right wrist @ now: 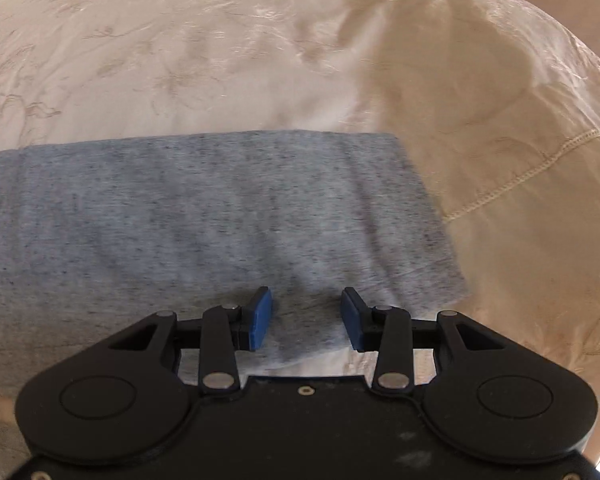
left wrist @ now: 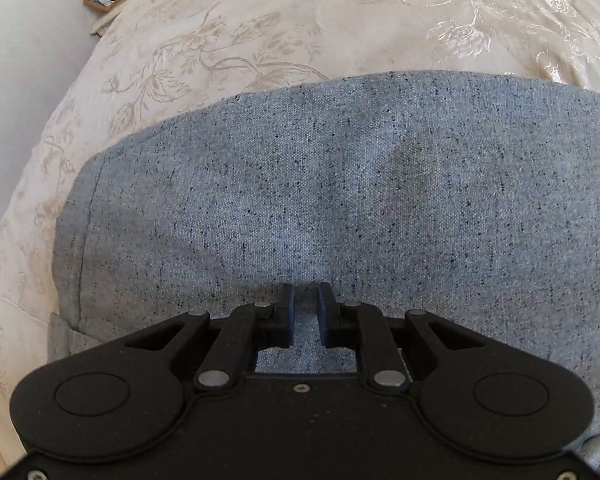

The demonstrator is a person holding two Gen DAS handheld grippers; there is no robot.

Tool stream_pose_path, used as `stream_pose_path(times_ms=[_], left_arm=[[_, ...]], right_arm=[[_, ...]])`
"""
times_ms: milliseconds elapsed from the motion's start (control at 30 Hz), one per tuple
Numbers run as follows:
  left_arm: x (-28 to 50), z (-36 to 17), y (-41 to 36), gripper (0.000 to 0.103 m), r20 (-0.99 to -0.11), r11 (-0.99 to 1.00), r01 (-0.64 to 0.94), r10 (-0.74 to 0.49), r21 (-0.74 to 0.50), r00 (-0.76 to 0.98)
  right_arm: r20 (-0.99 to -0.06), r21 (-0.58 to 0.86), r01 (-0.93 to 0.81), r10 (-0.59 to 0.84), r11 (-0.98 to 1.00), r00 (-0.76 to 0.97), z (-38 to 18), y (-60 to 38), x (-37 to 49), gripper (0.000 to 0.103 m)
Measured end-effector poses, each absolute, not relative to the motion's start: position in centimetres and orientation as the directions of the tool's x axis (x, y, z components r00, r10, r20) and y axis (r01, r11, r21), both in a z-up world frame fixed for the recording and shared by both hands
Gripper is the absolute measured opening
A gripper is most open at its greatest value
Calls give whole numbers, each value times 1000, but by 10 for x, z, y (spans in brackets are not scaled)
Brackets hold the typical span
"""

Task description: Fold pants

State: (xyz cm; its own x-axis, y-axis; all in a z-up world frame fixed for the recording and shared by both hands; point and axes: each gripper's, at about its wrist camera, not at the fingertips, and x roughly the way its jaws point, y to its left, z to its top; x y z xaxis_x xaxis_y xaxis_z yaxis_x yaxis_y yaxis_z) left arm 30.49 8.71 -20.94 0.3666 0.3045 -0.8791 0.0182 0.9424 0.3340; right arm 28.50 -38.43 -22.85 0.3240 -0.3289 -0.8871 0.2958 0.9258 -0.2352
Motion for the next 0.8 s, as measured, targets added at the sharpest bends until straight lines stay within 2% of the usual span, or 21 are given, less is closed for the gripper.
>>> stream_pose_path(times_ms=[167,400,567,800], left_arm=[[290,-174,97,23,-875,955,-94,297,283,382],[223,-133,105,23,-857,966,-127,260,227,444],[175,-132,107,23,-881,968,-132,251,215,402],[128,-143,106,23,-915,974,-137,219,182,338]], right_arm=[[-884,-209,318,-317,925,343,-209,-399,267,41],[-854,-99,312,-241,945,461,-154,-370,194,41],[-896,-24,339,-171,940,410,-151,-352,131,41],[-938,10,507,-167,862,303,-170,-342,65,41]])
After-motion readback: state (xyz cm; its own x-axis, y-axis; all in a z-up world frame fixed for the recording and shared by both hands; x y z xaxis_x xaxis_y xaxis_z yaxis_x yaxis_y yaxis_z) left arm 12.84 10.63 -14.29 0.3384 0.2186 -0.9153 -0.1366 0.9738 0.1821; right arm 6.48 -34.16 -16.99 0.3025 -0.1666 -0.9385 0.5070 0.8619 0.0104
